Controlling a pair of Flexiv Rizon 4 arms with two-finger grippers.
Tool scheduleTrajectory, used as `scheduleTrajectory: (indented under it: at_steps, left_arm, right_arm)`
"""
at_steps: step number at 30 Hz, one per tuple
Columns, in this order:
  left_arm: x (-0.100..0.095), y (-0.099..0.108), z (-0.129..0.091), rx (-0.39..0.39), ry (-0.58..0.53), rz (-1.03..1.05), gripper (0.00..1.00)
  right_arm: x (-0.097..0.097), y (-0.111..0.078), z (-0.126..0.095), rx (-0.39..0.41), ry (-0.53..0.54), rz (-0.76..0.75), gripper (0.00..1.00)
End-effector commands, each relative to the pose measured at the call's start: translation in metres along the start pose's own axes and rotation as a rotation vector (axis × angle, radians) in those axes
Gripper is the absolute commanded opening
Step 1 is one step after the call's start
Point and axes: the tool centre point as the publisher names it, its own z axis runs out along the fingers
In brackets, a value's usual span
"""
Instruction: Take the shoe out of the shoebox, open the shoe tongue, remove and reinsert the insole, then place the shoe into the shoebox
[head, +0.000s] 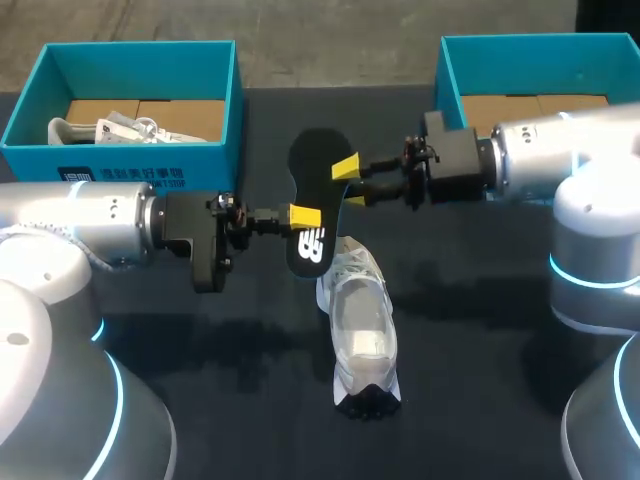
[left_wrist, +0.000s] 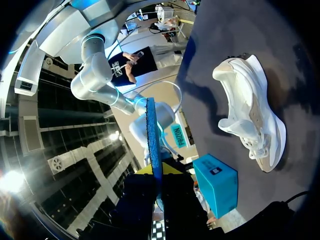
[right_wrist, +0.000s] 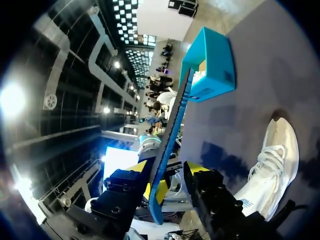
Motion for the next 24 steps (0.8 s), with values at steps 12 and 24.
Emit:
scheduleTrajectory:
  at_steps: [12, 24]
  left_arm:
    - [0.000, -0.001, 0.001, -0.003, 0.000, 0.002, 0.00]
    - [0.000, -0.001, 0.001, -0.003, 0.000, 0.002, 0.00]
  right_arm:
    - [0.010, -0.009, 0.014, -0.018, -0.021, 0.042, 0.29]
    - [0.017, -0.014, 0.022, -0.005, -0.017, 0.061, 0.18]
